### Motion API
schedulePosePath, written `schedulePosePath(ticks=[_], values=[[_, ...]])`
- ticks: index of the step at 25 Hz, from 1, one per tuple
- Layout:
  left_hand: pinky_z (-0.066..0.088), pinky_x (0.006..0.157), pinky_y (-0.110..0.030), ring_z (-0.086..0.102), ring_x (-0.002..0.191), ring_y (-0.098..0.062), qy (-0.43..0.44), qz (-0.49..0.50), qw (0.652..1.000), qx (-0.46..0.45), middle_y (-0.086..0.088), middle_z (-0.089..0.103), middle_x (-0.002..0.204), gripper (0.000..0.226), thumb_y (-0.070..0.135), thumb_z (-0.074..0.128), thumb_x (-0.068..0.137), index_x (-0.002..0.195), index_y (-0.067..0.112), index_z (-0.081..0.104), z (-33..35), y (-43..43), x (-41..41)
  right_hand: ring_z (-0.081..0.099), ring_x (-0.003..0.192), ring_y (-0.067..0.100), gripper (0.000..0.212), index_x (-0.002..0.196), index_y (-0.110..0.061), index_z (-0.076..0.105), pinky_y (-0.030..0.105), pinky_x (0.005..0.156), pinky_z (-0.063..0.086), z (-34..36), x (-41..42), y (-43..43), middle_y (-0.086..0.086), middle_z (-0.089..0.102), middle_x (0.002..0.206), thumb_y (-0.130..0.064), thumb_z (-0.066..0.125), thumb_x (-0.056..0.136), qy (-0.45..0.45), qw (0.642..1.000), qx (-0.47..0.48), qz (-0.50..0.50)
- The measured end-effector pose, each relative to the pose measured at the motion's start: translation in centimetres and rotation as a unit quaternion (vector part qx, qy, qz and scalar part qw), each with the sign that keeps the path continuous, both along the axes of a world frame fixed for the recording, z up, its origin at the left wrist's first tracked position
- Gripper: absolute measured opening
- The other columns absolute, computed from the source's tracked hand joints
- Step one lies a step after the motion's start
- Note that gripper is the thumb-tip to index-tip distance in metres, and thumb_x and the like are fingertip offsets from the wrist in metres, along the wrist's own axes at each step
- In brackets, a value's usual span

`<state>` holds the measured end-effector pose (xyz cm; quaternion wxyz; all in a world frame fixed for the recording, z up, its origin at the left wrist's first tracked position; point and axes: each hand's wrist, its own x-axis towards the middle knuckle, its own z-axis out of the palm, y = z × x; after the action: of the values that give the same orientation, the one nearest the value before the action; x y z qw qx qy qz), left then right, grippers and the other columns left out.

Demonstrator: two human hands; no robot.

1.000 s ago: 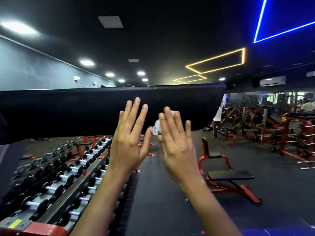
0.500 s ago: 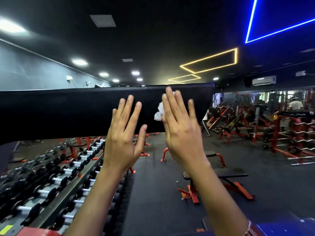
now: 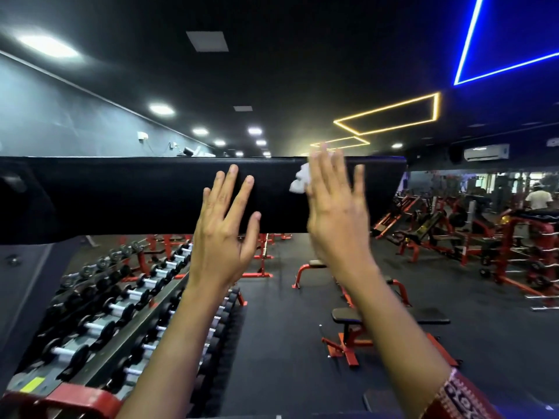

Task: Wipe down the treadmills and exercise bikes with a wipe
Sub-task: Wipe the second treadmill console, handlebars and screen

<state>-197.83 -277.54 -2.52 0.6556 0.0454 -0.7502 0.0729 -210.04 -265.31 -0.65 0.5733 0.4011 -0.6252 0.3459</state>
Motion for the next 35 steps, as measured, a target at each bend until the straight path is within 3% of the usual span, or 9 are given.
schedulePosePath(ticks=[4, 6, 9, 13, 16, 19, 23, 30, 35], values=[[0.005, 0.119, -0.028, 0.018, 0.144, -0.025, -0.006, 0.007, 0.999, 0.031, -0.008, 0.024, 0.154, 0.052, 0.026, 0.043, 0.095, 0.144, 0.010, 0.037, 0.0, -2.3, 2.7, -0.005, 0.146, 0.016, 0.052, 0.150, -0.005, 0.015, 0.040, 0.121, -0.001, -2.2, 1.9, -1.0, 0.010, 0.009, 0.159, -0.009, 0.031, 0.101, -0.110, 0.991, -0.071, 0.029], [0.006, 0.119, -0.029, 0.018, 0.145, -0.024, -0.023, 0.014, 1.000, 0.009, -0.009, 0.025, 0.155, 0.052, 0.027, 0.044, 0.095, 0.144, 0.011, 0.037, -0.2, -3.3, 3.5, -0.004, 0.146, 0.016, 0.063, 0.150, -0.005, 0.016, 0.037, 0.121, -0.003, -2.8, 4.7, -4.1, 0.009, 0.008, 0.159, 0.002, 0.039, 0.092, -0.034, 0.998, 0.000, 0.053], [0.007, 0.119, -0.031, 0.018, 0.145, -0.022, -0.025, 0.013, 0.999, -0.019, -0.008, 0.027, 0.154, 0.053, 0.030, 0.046, 0.094, 0.144, 0.014, 0.037, -0.1, -5.1, 4.4, 0.016, 0.145, 0.022, 0.059, 0.147, -0.002, 0.030, 0.038, 0.119, 0.001, 0.4, 6.6, -7.4, 0.012, 0.025, 0.156, -0.007, 0.039, 0.089, 0.064, 0.997, 0.047, 0.022], [0.008, 0.119, -0.035, 0.021, 0.144, -0.022, 0.003, 0.007, 1.000, -0.012, -0.008, 0.030, 0.151, 0.054, 0.030, 0.050, 0.092, 0.142, 0.013, 0.040, 0.0, -5.4, 3.9, 0.007, 0.147, 0.020, 0.050, 0.149, -0.004, 0.026, 0.040, 0.120, -0.001, -0.4, 6.1, -7.0, 0.010, 0.017, 0.157, -0.010, 0.036, 0.100, -0.021, 0.999, -0.021, 0.030], [0.009, 0.118, -0.041, 0.017, 0.145, -0.019, 0.002, 0.030, 0.999, -0.017, -0.007, 0.029, 0.150, 0.052, 0.031, 0.048, 0.094, 0.141, 0.013, 0.037, -0.1, -5.6, 3.6, 0.003, 0.147, 0.020, 0.050, 0.147, -0.003, 0.021, 0.042, 0.120, 0.000, -1.9, 6.9, -7.2, 0.007, 0.017, 0.154, -0.011, 0.034, 0.100, -0.002, 0.999, 0.020, 0.036], [0.011, 0.118, -0.041, 0.015, 0.145, -0.020, -0.025, 0.042, 0.999, -0.017, -0.006, 0.027, 0.150, 0.051, 0.030, 0.047, 0.094, 0.142, 0.013, 0.036, 0.5, -5.3, 4.1, 0.020, 0.145, 0.025, 0.054, 0.144, -0.005, 0.035, 0.040, 0.120, 0.003, 0.9, 6.7, -6.0, 0.009, 0.026, 0.152, 0.001, 0.047, 0.092, -0.021, 0.999, 0.040, 0.028], [0.013, 0.118, -0.039, 0.022, 0.143, -0.025, -0.070, 0.026, 0.996, 0.045, -0.010, 0.032, 0.149, 0.050, 0.028, 0.049, 0.092, 0.139, 0.013, 0.042, 3.5, -3.5, 5.4, 0.048, 0.129, 0.032, 0.036, 0.126, 0.004, 0.057, 0.042, 0.119, 0.014, 2.7, 8.0, -3.7, 0.018, 0.055, 0.133, 0.005, 0.050, 0.091, -0.093, 0.994, -0.039, 0.037], [0.013, 0.116, -0.036, 0.032, 0.137, -0.029, -0.213, 0.054, 0.959, 0.178, -0.015, 0.044, 0.145, 0.048, 0.023, 0.044, 0.091, 0.136, 0.008, 0.051, 8.1, -2.9, 9.7, 0.056, 0.120, 0.033, 0.048, 0.119, 0.002, 0.063, 0.045, 0.111, 0.022, 8.8, 12.1, -6.4, 0.019, 0.060, 0.126, -0.013, 0.038, 0.080, -0.173, 0.950, 0.259, 0.026], [0.015, 0.114, -0.036, 0.032, 0.136, -0.031, -0.316, 0.058, 0.913, 0.251, -0.017, 0.044, 0.144, 0.051, 0.028, 0.042, 0.092, 0.137, 0.006, 0.049, 11.0, -1.8, 11.5, 0.033, 0.138, 0.041, 0.051, 0.131, 0.009, 0.049, 0.050, 0.114, 0.012, 10.6, 10.3, -2.2, 0.026, 0.037, 0.146, 0.011, 0.041, 0.081, -0.368, 0.887, 0.273, -0.057]])
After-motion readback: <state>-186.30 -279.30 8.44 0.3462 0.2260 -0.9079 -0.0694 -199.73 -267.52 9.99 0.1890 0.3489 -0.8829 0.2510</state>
